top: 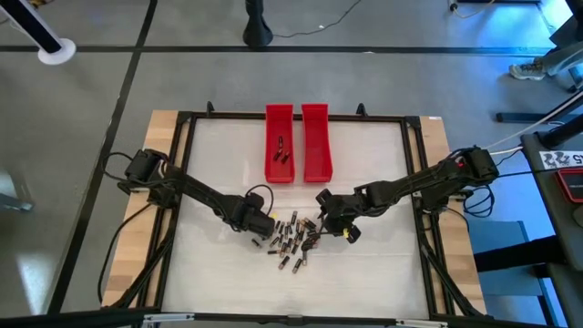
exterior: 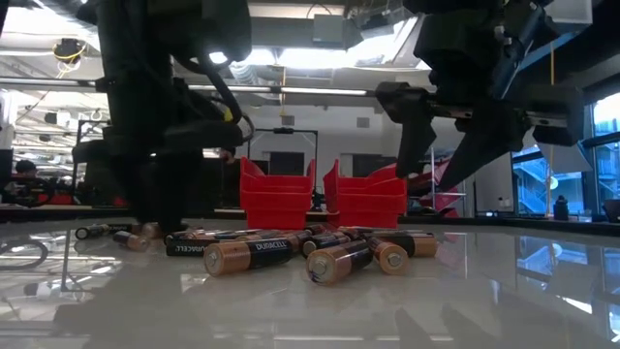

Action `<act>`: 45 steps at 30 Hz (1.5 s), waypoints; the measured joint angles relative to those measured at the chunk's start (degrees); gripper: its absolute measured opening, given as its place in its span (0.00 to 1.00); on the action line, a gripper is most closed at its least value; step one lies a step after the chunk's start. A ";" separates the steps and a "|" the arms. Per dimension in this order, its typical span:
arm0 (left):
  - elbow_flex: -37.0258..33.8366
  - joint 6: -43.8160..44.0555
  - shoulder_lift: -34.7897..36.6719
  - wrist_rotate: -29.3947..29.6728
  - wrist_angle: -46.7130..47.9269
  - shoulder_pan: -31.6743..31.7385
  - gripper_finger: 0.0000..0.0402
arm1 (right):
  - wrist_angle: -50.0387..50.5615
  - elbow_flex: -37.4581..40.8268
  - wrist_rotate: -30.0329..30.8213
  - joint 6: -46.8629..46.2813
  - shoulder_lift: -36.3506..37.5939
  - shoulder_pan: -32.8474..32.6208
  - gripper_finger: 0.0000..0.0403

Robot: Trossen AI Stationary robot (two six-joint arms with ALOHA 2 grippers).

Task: Sort batteries
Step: Put the large black battery into the left red bin

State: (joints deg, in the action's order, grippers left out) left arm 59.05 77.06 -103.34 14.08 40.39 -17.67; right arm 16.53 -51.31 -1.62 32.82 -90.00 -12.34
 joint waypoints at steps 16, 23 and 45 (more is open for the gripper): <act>0.94 -4.24 4.32 -0.25 2.74 0.50 0.08 | 4.26 0.02 0.64 -7.22 0.00 0.00 0.53; 5.45 -10.02 11.41 7.90 4.89 1.70 0.08 | 8.29 0.04 0.76 -12.03 0.00 0.00 0.53; 7.26 -42.86 16.60 0.91 -15.81 35.65 0.10 | 7.46 0.04 0.80 -19.07 0.00 0.00 0.53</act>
State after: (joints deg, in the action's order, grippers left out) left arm 66.30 34.20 -86.74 14.99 24.58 17.98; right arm 23.99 -51.27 -0.82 13.74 -90.00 -12.34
